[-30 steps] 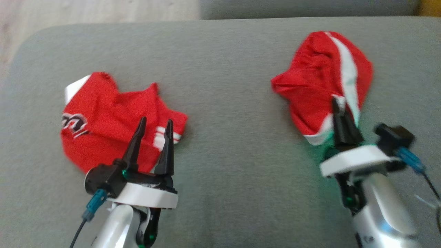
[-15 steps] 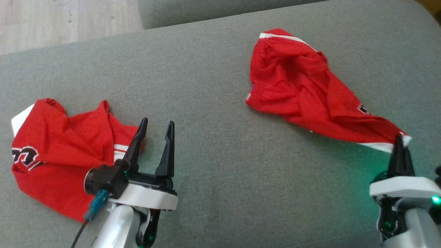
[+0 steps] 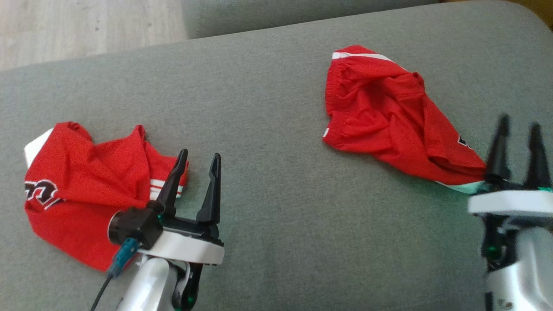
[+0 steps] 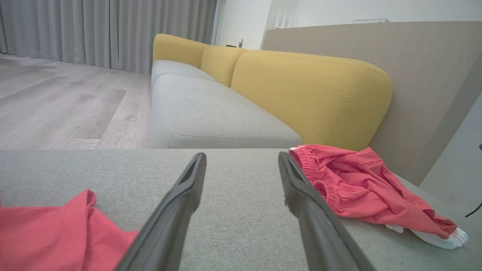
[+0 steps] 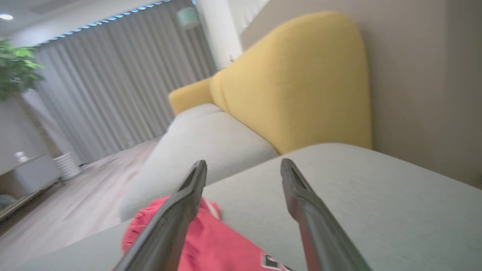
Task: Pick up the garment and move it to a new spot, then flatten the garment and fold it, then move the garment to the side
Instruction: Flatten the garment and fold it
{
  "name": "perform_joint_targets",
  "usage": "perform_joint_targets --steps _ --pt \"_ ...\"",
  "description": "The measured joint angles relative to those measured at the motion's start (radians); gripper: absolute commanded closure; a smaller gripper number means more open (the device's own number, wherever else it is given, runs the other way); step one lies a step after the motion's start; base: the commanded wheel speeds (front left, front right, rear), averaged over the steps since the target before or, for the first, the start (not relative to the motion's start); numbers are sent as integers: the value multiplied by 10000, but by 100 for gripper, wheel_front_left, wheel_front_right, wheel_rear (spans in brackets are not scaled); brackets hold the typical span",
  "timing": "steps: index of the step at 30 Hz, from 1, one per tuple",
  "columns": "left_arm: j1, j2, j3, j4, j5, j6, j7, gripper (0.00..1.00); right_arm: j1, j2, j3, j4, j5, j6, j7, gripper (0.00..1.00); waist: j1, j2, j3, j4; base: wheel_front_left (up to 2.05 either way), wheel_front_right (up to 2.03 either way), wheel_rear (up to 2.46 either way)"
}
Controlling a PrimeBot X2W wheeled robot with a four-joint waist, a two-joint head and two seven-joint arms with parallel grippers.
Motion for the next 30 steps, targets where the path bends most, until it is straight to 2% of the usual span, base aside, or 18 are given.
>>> perform_joint_targets --steps 5,8,11,15,18,21,30 --pt "3 -38 -8 12 0 -10 0 0 672 4 2036 -1745 -389 0 -15 0 0 0 -89 275 0 0 0" --pt "4 -52 -25 19 0 -12 0 0 1292 4 2932 -1894 -800 0 -46 0 0 0 -136 503 0 0 0" --pt "17 -75 -23 25 0 -12 2 0 1604 4 3323 -1724 -1304 0 -46 0 0 0 -187 769 0 0 0" --pt "64 -94 -52 27 2 -13 2 0 1512 2 3463 -963 -2140 0 63 0 0 0 -191 1035 0 0 0" --pt "144 -117 -107 65 2 -13 2 0 976 -4 3503 192 -3024 0 570 0 0 0 -107 1374 0 0 0" --pt "142 -121 -138 90 6 -19 2 0 506 -6 3473 734 -3505 0 842 0 0 0 -36 1533 0 0 0" --pt "52 -142 -330 107 15 -88 2 0 -937 -29 2658 2683 -4872 2 1505 0 1 0 416 2133 0 0 0"
